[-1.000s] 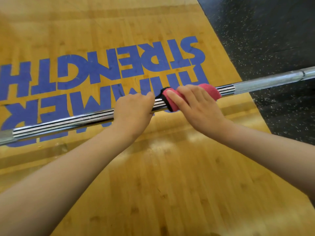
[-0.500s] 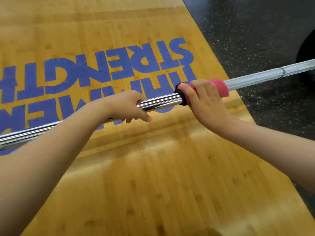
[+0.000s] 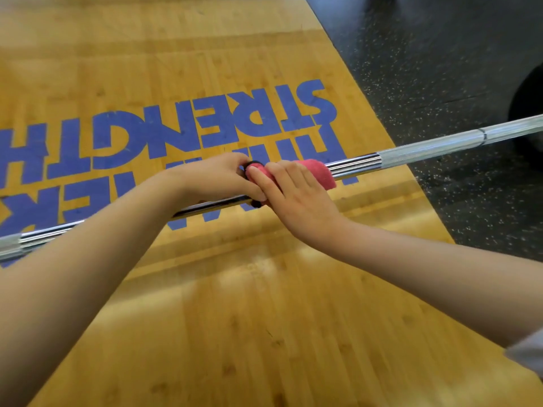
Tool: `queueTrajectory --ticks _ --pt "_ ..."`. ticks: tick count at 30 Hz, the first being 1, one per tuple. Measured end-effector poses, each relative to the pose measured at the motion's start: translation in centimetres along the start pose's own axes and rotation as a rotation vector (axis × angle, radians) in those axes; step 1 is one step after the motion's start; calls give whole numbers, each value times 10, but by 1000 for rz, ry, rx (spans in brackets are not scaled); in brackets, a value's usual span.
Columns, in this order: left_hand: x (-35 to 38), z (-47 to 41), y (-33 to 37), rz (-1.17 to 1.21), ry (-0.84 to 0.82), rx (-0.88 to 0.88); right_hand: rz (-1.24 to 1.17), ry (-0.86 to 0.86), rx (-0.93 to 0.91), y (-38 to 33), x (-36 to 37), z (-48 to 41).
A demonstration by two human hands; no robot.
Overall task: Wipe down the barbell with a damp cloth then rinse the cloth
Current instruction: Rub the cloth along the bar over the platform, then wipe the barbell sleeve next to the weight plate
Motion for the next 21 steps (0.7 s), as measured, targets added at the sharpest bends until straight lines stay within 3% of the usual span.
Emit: queueTrajectory --ticks 4,9,12,21 --pt "1 -10 3 123 33 4 -84 -64 44 12 -11 7" --pt "-9 -17 3 449 230 -39 -116 -99 233 39 -29 22" --pt "-13 -18 9 508 221 -19 -141 -95 382 58 -35 36" --pt "-7 -22 35 647 162 42 -672 20 734 83 -51 38"
Point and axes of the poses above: each hand's wrist, its own z-axis away from the middle knuckle, its own x-axis out of the palm, y = z × x, the point moved 8 cm from there along -z, towards the middle knuckle, and after that the axes turned 13 degrees about -z, right-handed, at the moved point
